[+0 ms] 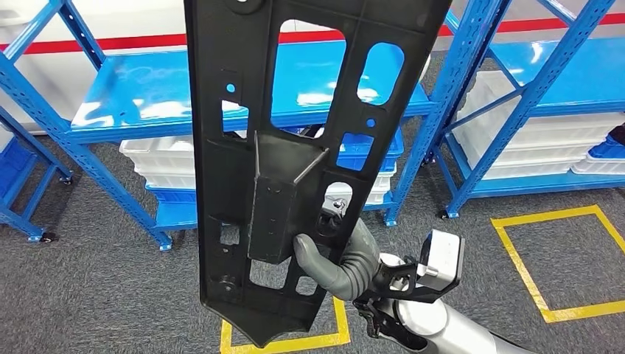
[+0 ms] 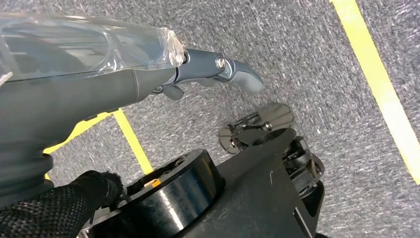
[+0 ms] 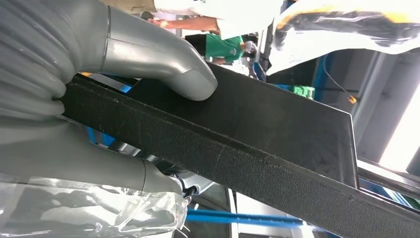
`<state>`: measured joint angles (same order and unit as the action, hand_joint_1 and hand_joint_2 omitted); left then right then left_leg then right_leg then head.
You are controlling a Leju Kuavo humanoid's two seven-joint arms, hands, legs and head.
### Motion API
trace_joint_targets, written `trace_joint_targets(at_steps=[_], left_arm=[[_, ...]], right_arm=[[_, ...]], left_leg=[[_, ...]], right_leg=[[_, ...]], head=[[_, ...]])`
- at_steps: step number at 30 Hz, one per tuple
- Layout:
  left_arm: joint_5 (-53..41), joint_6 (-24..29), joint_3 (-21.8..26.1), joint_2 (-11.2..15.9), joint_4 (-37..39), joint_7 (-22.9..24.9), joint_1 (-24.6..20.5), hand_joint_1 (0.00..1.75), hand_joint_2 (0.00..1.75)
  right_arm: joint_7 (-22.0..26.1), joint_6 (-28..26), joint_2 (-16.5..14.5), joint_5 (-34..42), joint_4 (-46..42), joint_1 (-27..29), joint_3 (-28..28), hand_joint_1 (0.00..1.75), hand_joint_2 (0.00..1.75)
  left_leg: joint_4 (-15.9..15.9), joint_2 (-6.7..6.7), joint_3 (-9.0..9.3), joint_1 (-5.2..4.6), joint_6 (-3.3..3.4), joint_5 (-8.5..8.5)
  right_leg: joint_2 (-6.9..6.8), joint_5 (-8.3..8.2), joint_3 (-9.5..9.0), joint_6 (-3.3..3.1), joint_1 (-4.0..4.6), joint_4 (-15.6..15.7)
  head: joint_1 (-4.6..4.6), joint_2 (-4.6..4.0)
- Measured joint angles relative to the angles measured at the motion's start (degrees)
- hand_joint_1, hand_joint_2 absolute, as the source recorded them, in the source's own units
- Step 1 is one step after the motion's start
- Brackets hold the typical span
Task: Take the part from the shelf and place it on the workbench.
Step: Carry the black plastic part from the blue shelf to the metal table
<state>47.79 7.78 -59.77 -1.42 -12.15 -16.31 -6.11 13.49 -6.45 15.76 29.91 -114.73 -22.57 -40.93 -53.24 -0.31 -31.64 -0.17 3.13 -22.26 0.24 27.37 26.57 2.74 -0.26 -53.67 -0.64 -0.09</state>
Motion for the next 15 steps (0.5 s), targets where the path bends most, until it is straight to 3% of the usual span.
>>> trace_joint_targets(at_steps=[3, 4, 6, 8, 9, 10, 11, 14, 15], left_arm=[[0.01, 0.01, -0.01, 0.01, 0.0, 0.0, -0.08, 0.0, 1.75], [0.01, 0.01, -0.01, 0.02, 0.0, 0.0, -0.11, 0.0, 1.75], [0.01, 0.02, -0.01, 0.04, 0.0, -0.01, -0.2, 0.0, 1.75], [0.02, 0.02, -0.01, 0.04, 0.0, -0.03, -0.34, 0.0, 1.75], [0.03, 0.01, -0.01, 0.04, 0.0, -0.05, -0.4, 0.0, 1.75], [0.03, 0.01, -0.01, 0.04, 0.0, -0.06, -0.44, 0.0, 1.75], [0.02, 0.01, -0.01, 0.04, 0.0, -0.07, -0.46, 0.0, 1.75], [-0.08, 0.02, -0.04, 0.05, 0.0, 0.07, -0.3, 0.0, 1.75], [-0.13, 0.02, -0.06, 0.06, 0.0, 0.13, -0.18, 0.0, 1.75]], right_arm=[[0.05, -0.17, 0.08, -0.03, -0.19, 0.18, 0.09, 1.75, 1.75], [0.08, -0.2, 0.12, -0.04, -0.23, 0.25, 0.1, 1.75, 1.75], [0.13, -0.22, 0.18, -0.07, -0.32, 0.33, 0.1, 1.75, 1.75], [0.15, -0.23, 0.25, -0.07, -0.38, 0.56, 0.1, 1.75, 1.75], [0.15, -0.23, 0.28, -0.07, -0.39, 0.7, 0.1, 1.75, 1.75], [0.15, -0.23, 0.3, -0.07, -0.39, 0.83, 0.1, 1.75, 1.75], [0.15, -0.23, 0.31, -0.07, -0.39, 0.9, 0.1, 1.75, 1.75], [0.15, -0.24, 0.34, -0.09, -0.5, 0.92, 0.11, 1.75, 1.75], [0.15, -0.26, 0.35, -0.11, -0.59, 0.92, 0.14, 1.75, 1.75]], left_leg=[[-0.53, -0.01, -0.7, 0.03, -0.99, 0.37], [-1.45, -0.02, -1.23, 0.1, -1.33, -0.45], [-7.05, -0.02, -3.6, 0.37, -2.05, -4.48], [-15.68, 0.0, -6.69, 0.57, -2.61, -8.96], [-18.48, 0.0, -7.45, 0.62, -2.72, -9.93], [-19.05, 0.0, -7.08, 0.64, -2.73, -9.78], [-16.98, 0.0, -5.43, 0.64, -2.64, -8.58], [-3.42, -0.05, 2.58, 0.46, -1.87, -4.02], [-0.63, -0.08, 3.99, 0.3, -1.55, -3.44]], right_leg=[[0.03, -0.25, 0.35, -0.91, -0.02, 0.87], [-0.03, -0.55, 0.62, -1.38, -0.11, 0.88], [-0.2, -1.22, 1.32, -2.17, -0.27, 0.94], [-0.3, -1.82, 2.12, -2.42, -0.22, 0.91], [-0.32, -2.1, 2.48, -2.41, -0.2, 0.89], [-0.32, -2.34, 2.79, -2.38, -0.2, 0.88], [-0.29, -2.56, 3.03, -2.31, -0.19, 0.87], [-0.1, -3.08, 3.47, -1.84, -0.08, 0.83], [-0.07, -3.29, 3.66, -1.57, -0.01, 0.81]], head=[[0.01, 0.0], [0.05, 0.0], [0.1, 0.0], [0.12, 0.0], [0.12, 0.0], [0.11, 0.0], [0.11, 0.0], [0.09, 0.0], [0.07, 0.0]])
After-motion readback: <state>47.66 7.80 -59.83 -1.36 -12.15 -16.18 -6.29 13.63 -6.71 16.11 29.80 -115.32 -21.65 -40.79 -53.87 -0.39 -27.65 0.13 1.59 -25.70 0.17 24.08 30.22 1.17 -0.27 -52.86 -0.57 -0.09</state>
